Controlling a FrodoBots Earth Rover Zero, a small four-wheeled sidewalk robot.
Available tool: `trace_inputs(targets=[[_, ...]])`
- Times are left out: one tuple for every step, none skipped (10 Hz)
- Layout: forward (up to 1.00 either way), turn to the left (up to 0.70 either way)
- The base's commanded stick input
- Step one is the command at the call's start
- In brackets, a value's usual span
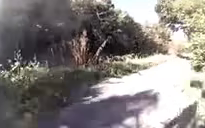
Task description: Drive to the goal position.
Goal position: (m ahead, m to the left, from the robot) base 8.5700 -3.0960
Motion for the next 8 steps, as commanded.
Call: trace_inputs(targets=[[1.0, -0.39], [1.0, -0.39], [1.0, -0.39], [1.0, -0.39], [1.0, -0.38], [1.0, -0.31], [1.0, -0.21], [1.0, -0.08]])
